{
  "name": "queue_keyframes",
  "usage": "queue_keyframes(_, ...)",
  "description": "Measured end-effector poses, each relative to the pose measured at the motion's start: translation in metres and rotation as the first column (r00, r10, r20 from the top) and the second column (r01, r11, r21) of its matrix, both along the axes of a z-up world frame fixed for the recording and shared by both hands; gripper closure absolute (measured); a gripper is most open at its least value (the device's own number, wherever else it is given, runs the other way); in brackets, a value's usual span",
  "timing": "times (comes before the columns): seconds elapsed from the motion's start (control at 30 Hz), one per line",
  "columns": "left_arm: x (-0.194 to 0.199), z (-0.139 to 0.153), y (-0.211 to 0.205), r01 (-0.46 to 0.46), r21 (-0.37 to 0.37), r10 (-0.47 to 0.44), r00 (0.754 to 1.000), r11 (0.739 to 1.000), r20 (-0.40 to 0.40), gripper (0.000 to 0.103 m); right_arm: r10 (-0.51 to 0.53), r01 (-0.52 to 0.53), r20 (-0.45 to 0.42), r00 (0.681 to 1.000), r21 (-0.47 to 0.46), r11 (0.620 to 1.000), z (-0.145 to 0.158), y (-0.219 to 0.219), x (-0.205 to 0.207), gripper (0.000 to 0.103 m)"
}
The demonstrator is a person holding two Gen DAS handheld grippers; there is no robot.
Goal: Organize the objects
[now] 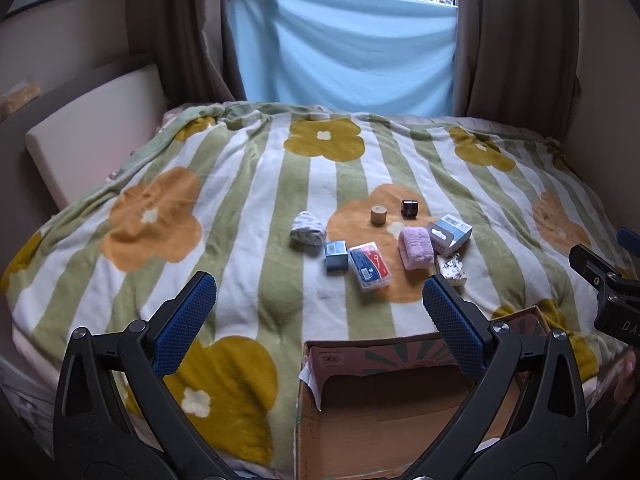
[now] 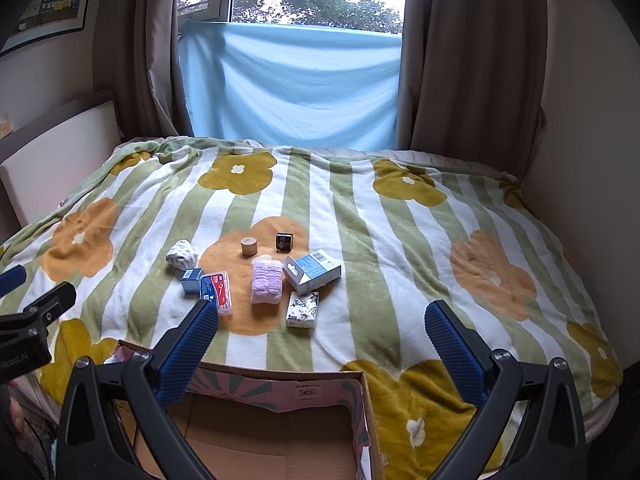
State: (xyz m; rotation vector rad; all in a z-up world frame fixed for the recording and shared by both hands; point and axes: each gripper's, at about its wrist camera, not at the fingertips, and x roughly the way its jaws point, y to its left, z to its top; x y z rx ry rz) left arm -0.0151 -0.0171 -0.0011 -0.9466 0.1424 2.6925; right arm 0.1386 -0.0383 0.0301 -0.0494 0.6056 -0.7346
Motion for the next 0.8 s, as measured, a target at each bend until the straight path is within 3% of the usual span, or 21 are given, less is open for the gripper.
queue_keyframes(0.23,-0.059,0.028,-0.009,0.096,-0.020,-0.095,0.995,0.995,0.030,0.000,0.087,-0.087,-0.046,0.995,-0.001,0.996,0.032,-0.023,0.018,0.000)
queue_keyframes(0.43,-0.120,0.015,0.001,0.182,0.013,-0.182,0.974,0.983,0.135,0.000,0.167,-0.166,-0.126,0.978,0.016,0.986,0.043,-0.055,0.056,0.000)
queue_keyframes(0.6,-0.167,-0.021,0.017,0.207,-0.005,-0.201,0.954,0.978,0.221,0.000,0.221,-0.202,-0.196,0.956,0.112,0.973,0.021,-0.096,0.091,0.000)
queue_keyframes(0.8,-0.213,-0.073,0.036,0.239,-0.059,-0.214,0.934,0.969,0.285,0.000,0.238,-0.204,-0.311,0.920,0.139,0.969,-0.033,-0.143,0.125,0.000)
